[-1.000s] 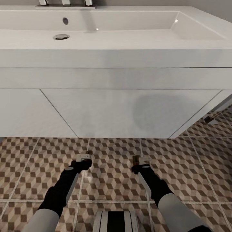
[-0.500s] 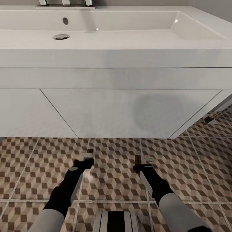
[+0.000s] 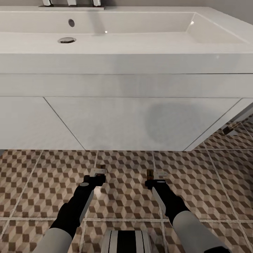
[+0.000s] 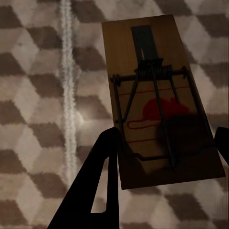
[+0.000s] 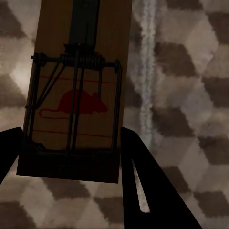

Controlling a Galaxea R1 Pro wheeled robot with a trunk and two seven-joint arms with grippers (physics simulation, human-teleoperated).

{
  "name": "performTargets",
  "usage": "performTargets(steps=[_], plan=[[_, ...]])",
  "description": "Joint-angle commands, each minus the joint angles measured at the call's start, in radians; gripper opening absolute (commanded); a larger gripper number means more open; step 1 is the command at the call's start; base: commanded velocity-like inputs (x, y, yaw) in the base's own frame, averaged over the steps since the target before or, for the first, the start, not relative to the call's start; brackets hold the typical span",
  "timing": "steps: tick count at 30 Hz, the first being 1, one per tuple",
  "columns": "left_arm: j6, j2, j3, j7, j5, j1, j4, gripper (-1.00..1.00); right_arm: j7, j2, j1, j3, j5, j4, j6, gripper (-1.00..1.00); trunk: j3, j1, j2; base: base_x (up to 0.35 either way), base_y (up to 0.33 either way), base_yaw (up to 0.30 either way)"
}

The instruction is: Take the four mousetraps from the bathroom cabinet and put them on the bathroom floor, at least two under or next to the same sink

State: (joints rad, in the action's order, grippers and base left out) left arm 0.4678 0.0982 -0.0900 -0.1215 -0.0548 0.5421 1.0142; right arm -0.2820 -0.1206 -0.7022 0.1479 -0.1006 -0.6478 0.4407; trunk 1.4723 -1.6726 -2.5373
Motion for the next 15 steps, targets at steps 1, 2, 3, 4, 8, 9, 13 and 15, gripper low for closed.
performTargets(steps=[1, 2, 3, 4, 8, 9, 13, 15], plan=[[0.007, 0.000, -0.002, -0.005, -0.007, 0.000, 0.002, -1.00, -0.008, 0.000, 0.000, 0.005, -0.014, -0.001, 0.003, -1.00, 0.001, 0.000, 0.000, 0.000, 0.000, 0.000], [0.008, 0.002, -0.002, -0.006, -0.006, 0.001, 0.002, -1.00, -0.008, -0.001, 0.000, 0.006, -0.014, -0.001, 0.004, -1.00, 0.001, 0.000, 0.000, 0.000, 0.000, 0.000], [0.009, 0.002, -0.002, -0.007, -0.006, 0.001, 0.002, -1.00, -0.008, -0.001, 0.000, 0.007, -0.014, -0.001, 0.004, -1.00, 0.001, 0.000, 0.000, 0.000, 0.000, 0.000], [0.009, 0.003, -0.002, -0.007, -0.006, 0.001, 0.001, -1.00, -0.008, -0.002, 0.000, 0.007, -0.014, -0.001, 0.004, -1.00, 0.001, 0.000, 0.000, 0.000, 0.000, 0.000], [0.010, 0.007, -0.002, -0.008, -0.005, 0.000, 0.001, -1.00, -0.008, -0.003, 0.000, 0.008, -0.015, 0.001, 0.004, -1.00, 0.001, 0.000, 0.000, 0.000, 0.000, 0.000], [0.010, 0.008, -0.002, -0.009, -0.005, 0.000, 0.001, -1.00, -0.008, -0.002, 0.000, 0.008, -0.016, 0.002, 0.003, -1.00, 0.005, 0.000, 0.000, 0.000, 0.000, 0.000], [0.011, 0.009, -0.002, -0.008, -0.004, 0.000, -0.001, -1.00, -0.007, -0.001, 0.000, 0.008, -0.018, 0.004, 0.003, -1.00, 0.020, -0.002, -0.001, 0.000, 0.000, 0.000], [0.011, 0.009, -0.002, -0.008, -0.003, 0.001, -0.002, -1.00, -0.006, -0.001, 0.000, 0.009, -0.020, 0.005, 0.003, -1.00, 0.028, -0.003, -0.002, 0.000, 0.000, 0.000]])
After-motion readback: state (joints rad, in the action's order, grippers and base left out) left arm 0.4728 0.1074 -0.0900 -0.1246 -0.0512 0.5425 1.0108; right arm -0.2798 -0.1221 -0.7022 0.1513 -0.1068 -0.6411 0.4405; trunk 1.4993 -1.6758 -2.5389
